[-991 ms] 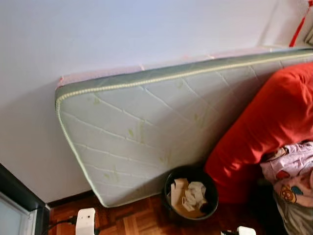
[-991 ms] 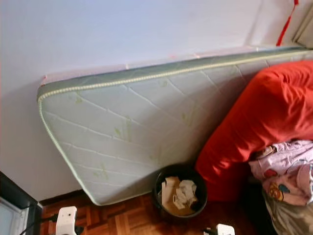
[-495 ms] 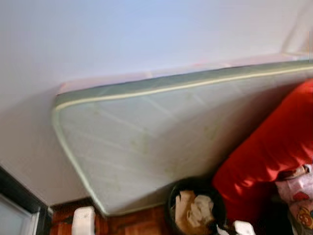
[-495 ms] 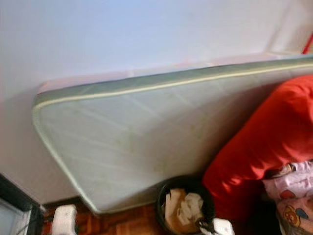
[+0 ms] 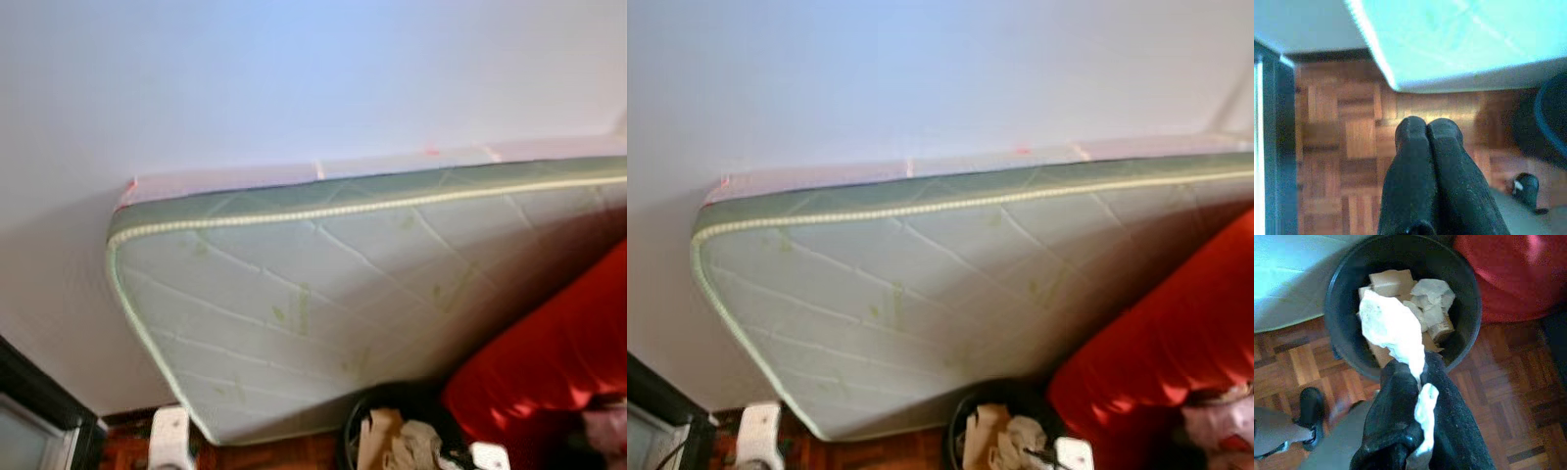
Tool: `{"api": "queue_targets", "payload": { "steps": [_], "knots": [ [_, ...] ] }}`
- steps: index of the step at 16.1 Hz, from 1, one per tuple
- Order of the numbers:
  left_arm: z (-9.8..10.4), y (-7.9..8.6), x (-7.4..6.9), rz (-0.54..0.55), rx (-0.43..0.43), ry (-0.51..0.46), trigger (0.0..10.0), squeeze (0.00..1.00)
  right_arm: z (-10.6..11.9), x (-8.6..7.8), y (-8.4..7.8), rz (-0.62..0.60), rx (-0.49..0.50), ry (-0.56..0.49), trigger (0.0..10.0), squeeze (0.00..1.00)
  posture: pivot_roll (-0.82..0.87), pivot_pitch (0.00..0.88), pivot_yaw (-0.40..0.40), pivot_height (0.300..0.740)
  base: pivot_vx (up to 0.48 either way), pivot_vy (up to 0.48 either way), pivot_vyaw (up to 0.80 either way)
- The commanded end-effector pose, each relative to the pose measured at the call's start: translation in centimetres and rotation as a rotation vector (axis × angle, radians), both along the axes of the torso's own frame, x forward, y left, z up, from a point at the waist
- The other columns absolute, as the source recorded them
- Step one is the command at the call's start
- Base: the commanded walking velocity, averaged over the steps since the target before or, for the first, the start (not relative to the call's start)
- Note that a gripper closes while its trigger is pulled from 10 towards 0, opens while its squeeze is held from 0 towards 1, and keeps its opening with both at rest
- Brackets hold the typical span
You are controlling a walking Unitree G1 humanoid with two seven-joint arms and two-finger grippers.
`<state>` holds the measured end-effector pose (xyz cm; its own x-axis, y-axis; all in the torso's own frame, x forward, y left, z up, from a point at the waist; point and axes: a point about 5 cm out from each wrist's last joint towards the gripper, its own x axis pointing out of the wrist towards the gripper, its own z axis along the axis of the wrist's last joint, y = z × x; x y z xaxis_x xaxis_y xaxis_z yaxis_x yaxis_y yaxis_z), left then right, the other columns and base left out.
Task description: Clean up the room
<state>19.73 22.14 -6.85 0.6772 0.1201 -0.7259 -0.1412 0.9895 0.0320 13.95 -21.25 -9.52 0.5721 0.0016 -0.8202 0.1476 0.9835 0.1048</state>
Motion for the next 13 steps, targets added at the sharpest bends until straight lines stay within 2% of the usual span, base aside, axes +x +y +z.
{"api": "queue_targets", "payload": {
  "steps": [1, 3, 10, 13],
  "knots": [
    [-0.47, -0.01, -0.91, 0.007, -0.001, 0.019, 10.0, 0.0, -0.09, -0.58, -0.45, -0.035, -0.002, -0.002, 10.0, 0.0, 0.14, 0.0, -0.053, 0.714, 0.0, 0.0, 0.0],
    [-0.29, 0.04, -0.79, 0.033, -0.01, -0.019, 10.0, 0.0, 0.07, -0.35, -0.38, -0.034, 0.01, -0.034, 10.0, 0.0, 0.14, 0.0, -0.052, 0.714, 0.0, 0.0, 0.0],
    [-0.29, -0.08, -0.72, 0.01, -0.018, -0.016, 10.0, 0.0, 0.07, -0.41, -0.56, -0.074, 0.001, -0.037, 10.0, 0.0, 0.13, 0.0, -0.051, 0.714, 0.0, 0.0, 0.0],
    [-0.32, -0.05, -0.76, 0.012, -0.018, -0.01, 10.0, 0.0, -0.02, -0.55, -0.54, -0.092, 0.009, -0.025, 10.0, 0.0, 0.14, 0.0, -0.051, 0.714, 0.0, 0.0, -0.73]
  ]
}}
